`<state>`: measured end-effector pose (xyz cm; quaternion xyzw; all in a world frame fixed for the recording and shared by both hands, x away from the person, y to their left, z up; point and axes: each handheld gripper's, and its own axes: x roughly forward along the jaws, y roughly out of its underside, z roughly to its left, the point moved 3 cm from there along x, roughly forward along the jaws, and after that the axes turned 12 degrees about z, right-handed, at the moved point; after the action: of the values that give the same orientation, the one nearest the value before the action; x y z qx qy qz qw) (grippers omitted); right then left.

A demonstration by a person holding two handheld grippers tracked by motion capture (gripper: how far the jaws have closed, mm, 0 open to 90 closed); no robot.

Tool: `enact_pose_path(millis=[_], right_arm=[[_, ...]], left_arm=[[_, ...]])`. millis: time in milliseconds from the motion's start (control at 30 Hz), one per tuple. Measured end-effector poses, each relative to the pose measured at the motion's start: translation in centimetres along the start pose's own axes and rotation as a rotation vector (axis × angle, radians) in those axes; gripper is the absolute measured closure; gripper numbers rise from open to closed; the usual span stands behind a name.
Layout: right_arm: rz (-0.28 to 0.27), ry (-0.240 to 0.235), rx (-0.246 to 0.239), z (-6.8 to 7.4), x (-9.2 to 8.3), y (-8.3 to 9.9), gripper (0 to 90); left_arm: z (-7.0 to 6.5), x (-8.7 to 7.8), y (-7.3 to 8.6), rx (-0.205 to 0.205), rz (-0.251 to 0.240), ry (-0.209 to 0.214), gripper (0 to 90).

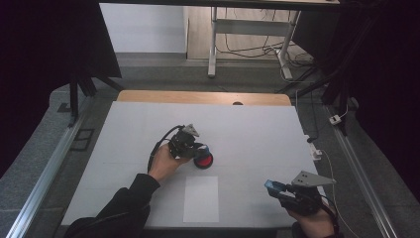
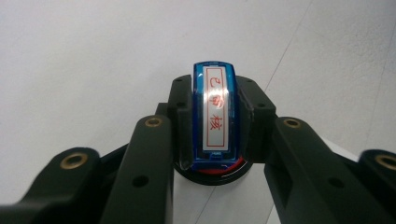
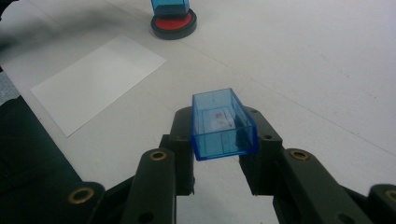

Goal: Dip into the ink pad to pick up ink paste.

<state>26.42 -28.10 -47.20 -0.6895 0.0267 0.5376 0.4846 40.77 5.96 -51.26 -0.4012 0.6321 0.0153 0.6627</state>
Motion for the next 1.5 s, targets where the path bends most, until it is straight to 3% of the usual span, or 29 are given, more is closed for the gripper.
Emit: enact_pose_path(millis=[167,467,933,1133,1400,1500], right_arm=[[0.004,0.001,-0.003,0.0,0.0,0.0,68.3],[0.007,0.002,-0.010,0.1,0.0,0.0,68.3],[0.009,0.002,-0.013,0.2,0.1,0.0,68.3],[0.016,0.003,-0.017,0.2,0.1,0.0,68.2],[0.021,0.009,-0.021,0.2,0.1,0.0,68.2],[0.021,0.009,-0.021,0.2,0.1,0.0,68.2]], left_arm=[[0.0,0.0,-0.1,-0.006,0.008,-0.003,70.3],[-0.6,0.2,-0.2,0.027,0.023,-0.045,70.7],[-1.8,0.3,-0.3,0.077,0.039,-0.134,70.6],[-1.4,0.3,-0.1,0.055,0.032,-0.105,70.5],[-0.4,0.3,0.1,0.002,0.008,-0.026,70.5],[-0.3,0.3,0.2,-0.001,0.006,-0.019,70.5]])
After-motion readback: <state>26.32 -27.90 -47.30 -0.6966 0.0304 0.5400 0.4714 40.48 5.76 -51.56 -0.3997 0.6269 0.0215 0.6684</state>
